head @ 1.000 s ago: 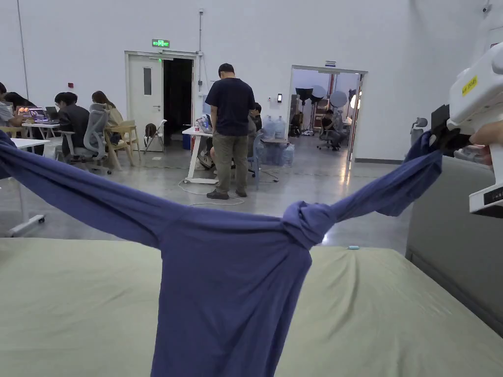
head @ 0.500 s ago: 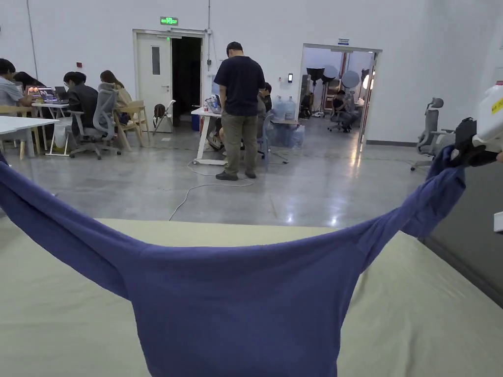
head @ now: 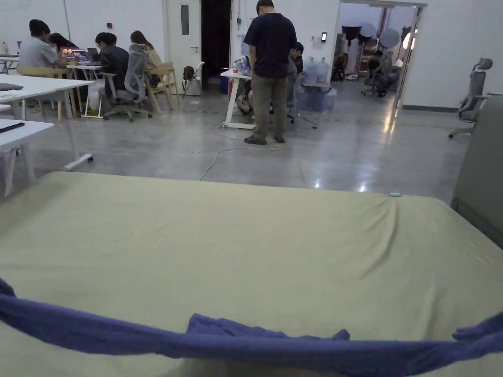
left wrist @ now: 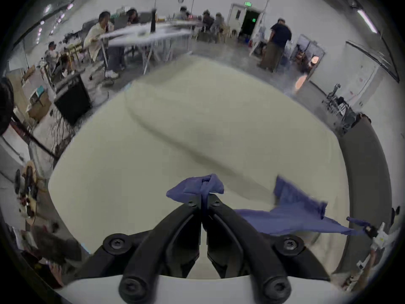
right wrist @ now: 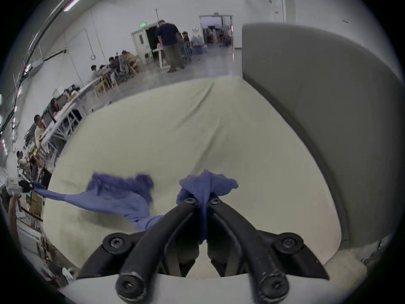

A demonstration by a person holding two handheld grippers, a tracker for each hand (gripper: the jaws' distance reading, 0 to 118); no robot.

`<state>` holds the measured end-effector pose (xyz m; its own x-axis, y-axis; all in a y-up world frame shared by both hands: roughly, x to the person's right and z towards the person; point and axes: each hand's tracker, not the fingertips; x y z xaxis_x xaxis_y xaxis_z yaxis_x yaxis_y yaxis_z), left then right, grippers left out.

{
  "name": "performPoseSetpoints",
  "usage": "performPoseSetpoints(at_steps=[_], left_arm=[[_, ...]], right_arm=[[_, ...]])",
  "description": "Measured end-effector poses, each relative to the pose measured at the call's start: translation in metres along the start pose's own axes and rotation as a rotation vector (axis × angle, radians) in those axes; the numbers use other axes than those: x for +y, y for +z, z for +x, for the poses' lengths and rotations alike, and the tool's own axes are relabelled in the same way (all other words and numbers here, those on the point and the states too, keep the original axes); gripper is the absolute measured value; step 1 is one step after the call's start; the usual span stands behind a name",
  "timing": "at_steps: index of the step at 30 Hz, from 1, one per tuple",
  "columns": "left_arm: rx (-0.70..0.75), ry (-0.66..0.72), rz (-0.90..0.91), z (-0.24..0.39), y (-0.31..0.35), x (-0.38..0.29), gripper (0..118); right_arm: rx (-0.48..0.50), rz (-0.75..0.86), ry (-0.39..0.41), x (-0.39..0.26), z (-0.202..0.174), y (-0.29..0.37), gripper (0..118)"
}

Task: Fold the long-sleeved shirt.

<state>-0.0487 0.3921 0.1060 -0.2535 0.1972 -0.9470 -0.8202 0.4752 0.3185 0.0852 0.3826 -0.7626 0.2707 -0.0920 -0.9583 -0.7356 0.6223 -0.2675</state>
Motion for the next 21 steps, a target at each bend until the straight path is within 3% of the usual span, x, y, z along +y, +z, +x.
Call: performPoseSetpoints(at_steps=[5, 9, 14, 16, 19, 21], left_arm=[[0.099, -0.084, -0.121, -0.041, -0.011, -0.099, 0], [0.083, -0.046, -0.207, -0.057, -0.022, -0.166, 0], [0.16, -0.106, -0.26, -0.068, -0.04, -0.224, 0], [0.169, -0.108, -0.317, -0.074, -0.052, -0.238, 0], [0.181, -0.081, -0.358, -0.081, -0.072, -0.26, 0], [0.166, -0.034, -0.35, -0.082, -0.077, -0.271, 4]], right_arm=[[-0.01, -0.116, -0.031, -0.111, 0.023, 0.006, 1], [-0.042, -0.214, -0.019, -0.187, 0.027, 0.009, 1], [-0.052, -0.328, -0.04, -0.252, 0.028, -0.003, 1], [-0.086, -0.41, -0.011, -0.267, 0.023, -0.018, 2], [-0.077, -0.498, 0.023, -0.283, 0.025, -0.053, 17], [-0.141, -0.448, 0.083, -0.281, 0.018, -0.055, 23]])
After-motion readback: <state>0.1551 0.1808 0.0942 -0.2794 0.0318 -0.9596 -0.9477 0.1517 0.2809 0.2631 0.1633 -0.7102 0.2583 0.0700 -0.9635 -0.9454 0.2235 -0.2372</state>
